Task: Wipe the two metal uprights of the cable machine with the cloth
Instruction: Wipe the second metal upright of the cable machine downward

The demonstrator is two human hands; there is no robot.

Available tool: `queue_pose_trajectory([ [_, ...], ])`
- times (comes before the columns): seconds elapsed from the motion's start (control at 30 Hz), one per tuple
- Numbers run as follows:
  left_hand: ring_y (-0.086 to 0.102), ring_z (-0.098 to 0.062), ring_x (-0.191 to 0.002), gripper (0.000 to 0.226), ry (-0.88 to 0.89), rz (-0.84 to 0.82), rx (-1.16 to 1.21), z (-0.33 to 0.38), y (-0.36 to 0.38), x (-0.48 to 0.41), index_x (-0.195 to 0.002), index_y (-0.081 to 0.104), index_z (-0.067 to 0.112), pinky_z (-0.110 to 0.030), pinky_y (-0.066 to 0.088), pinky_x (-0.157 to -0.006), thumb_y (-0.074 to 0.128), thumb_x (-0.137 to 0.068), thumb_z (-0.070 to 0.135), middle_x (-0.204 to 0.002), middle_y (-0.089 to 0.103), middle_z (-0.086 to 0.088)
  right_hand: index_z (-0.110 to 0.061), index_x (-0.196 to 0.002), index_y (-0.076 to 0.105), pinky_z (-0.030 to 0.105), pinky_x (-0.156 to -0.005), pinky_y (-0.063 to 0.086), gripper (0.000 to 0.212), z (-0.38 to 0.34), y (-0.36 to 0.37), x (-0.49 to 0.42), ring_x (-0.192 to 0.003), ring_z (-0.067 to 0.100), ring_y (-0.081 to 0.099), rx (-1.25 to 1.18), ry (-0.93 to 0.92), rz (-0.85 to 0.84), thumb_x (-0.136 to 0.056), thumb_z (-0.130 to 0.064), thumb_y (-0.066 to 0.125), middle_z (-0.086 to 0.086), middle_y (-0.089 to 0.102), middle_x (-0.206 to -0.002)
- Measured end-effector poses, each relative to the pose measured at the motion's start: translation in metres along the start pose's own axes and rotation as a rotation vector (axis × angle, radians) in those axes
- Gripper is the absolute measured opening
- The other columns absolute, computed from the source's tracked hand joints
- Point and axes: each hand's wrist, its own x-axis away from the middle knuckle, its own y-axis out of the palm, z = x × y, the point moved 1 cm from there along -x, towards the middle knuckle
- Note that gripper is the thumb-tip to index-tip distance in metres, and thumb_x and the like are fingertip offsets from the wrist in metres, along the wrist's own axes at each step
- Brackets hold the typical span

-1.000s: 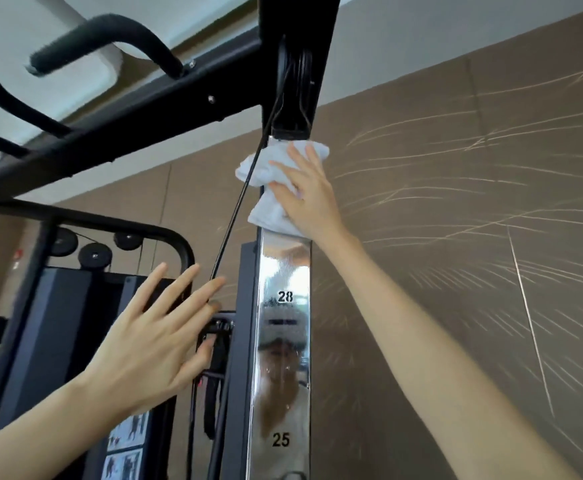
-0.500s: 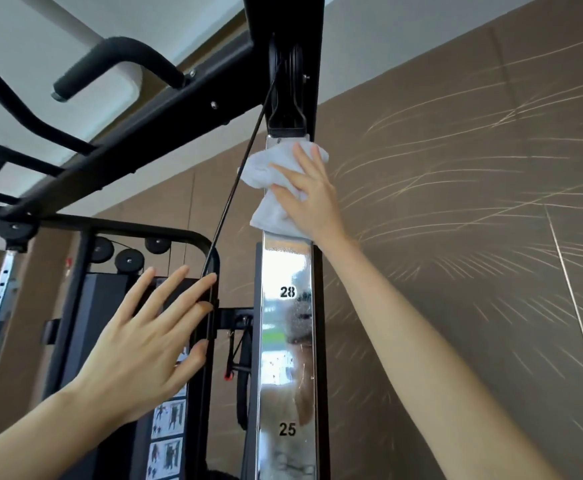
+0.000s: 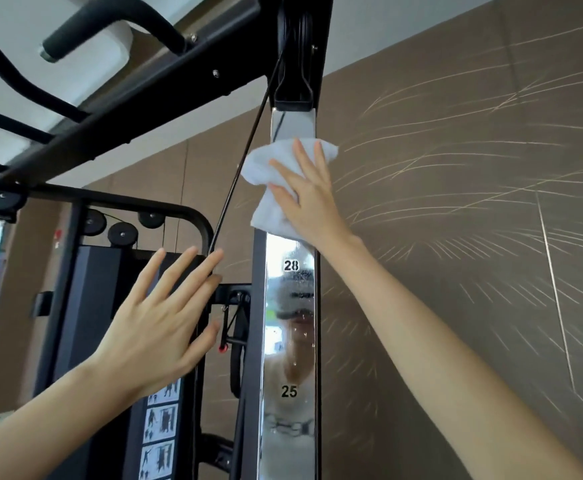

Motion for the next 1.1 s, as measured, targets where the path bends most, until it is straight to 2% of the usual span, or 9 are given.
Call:
queue_pose_trajectory([
  [0.1, 0.034, -0.033, -0.143, 0.065, 0.017, -0.033, -0.005, 0.006, 0.005, 0.008, -0.132, 0.059, 0.0, -0.056, 0.022, -0.117, 0.038, -0.093, 0.047, -0.156, 0.034, -0.014, -0.015, -0.137, 0.05, 0.05, -0.117, 0.006, 0.047, -0.006, 0.01, 0.055, -0.145, 0.031, 0.004, 0.064, -0.067, 0.0, -0.096, -0.037, 0.043, 0.012, 0.026, -0.154],
  [0.17, 0.031, -0.031, -0.144, 0.066, 0.053, -0.06, 0.003, 0.013, 0.012, 0.018, -0.134, 0.056, -0.002, -0.056, 0.023, -0.116, 0.037, -0.093, 0.046, -0.155, 0.036, -0.016, -0.016, -0.137, 0.048, 0.044, -0.119, 0.004, 0.046, -0.015, 0.012, 0.107, -0.145, 0.028, 0.004, 0.038, -0.094, -0.031, -0.095, -0.034, 0.043, 0.011, 0.026, -0.154],
  [0.27, 0.029, -0.03, -0.143, 0.067, 0.098, -0.093, 0.006, 0.024, 0.02, 0.039, -0.135, 0.054, -0.003, -0.055, 0.023, -0.115, 0.036, -0.093, 0.046, -0.152, 0.04, -0.017, -0.013, -0.136, 0.05, 0.048, -0.118, 0.008, 0.043, -0.023, 0.013, 0.161, -0.144, 0.032, 0.01, 0.061, -0.179, -0.08, -0.095, -0.025, 0.046, 0.012, 0.029, -0.152],
  [0.37, 0.029, -0.031, -0.143, 0.066, 0.078, -0.092, 0.017, 0.025, 0.022, 0.05, -0.139, 0.051, -0.002, -0.056, 0.024, -0.114, 0.036, -0.094, 0.045, -0.154, 0.039, -0.014, -0.009, -0.134, 0.052, 0.055, -0.114, 0.015, 0.044, -0.012, 0.003, 0.138, -0.141, 0.036, 0.017, 0.131, -0.252, -0.127, -0.099, -0.033, 0.04, 0.018, 0.036, -0.148],
  [0.53, 0.029, -0.032, -0.144, 0.066, 0.049, -0.052, 0.041, 0.023, 0.024, 0.055, -0.14, 0.05, 0.0, -0.055, 0.023, -0.116, 0.036, -0.094, 0.046, -0.155, 0.037, -0.011, -0.012, -0.135, 0.051, 0.06, -0.113, 0.017, 0.047, -0.009, 0.004, 0.069, -0.143, 0.036, 0.015, 0.161, -0.061, -0.036, -0.096, -0.034, 0.038, 0.016, 0.033, -0.15],
  [0.67, 0.028, -0.031, -0.145, 0.068, 0.033, -0.05, 0.07, 0.026, 0.029, 0.069, -0.14, 0.051, 0.003, -0.055, 0.02, -0.117, 0.038, -0.093, 0.05, -0.155, 0.038, -0.01, -0.014, -0.139, 0.046, 0.061, -0.113, 0.014, 0.047, -0.027, 0.015, 0.126, -0.144, 0.032, 0.009, 0.127, -0.057, -0.028, -0.1, -0.038, 0.035, 0.013, 0.027, -0.153],
  [0.8, 0.028, -0.031, -0.144, 0.066, 0.042, -0.041, 0.086, 0.028, 0.032, 0.08, -0.14, 0.052, 0.004, -0.056, 0.021, -0.117, 0.04, -0.092, 0.048, -0.155, 0.038, -0.009, -0.013, -0.141, 0.041, 0.056, -0.115, 0.012, 0.044, -0.031, 0.014, 0.188, -0.145, 0.033, 0.01, 0.147, -0.168, -0.118, -0.099, -0.027, 0.04, 0.014, 0.028, -0.152],
  [0.97, 0.032, -0.033, -0.143, 0.066, 0.082, 0.004, 0.102, 0.014, 0.032, 0.082, -0.143, 0.046, 0.007, -0.056, 0.019, -0.118, 0.039, -0.091, 0.046, -0.155, 0.038, -0.008, -0.014, -0.136, 0.05, 0.045, -0.117, 0.003, 0.044, -0.018, -0.003, 0.12, -0.14, 0.034, 0.02, 0.402, -0.37, -0.182, -0.097, -0.033, 0.041, 0.017, 0.037, -0.147],
  [1.1, 0.038, -0.036, -0.139, 0.065, 0.063, 0.054, 0.124, 0.006, 0.038, 0.086, -0.14, 0.05, 0.007, -0.057, 0.02, -0.117, 0.042, -0.087, 0.044, -0.154, 0.038, -0.008, -0.01, -0.122, 0.063, 0.055, -0.114, 0.016, 0.044, -0.018, -0.002, 0.039, -0.136, 0.039, 0.03, 0.521, -0.329, -0.179, -0.096, -0.038, 0.042, 0.018, 0.043, -0.143],
])
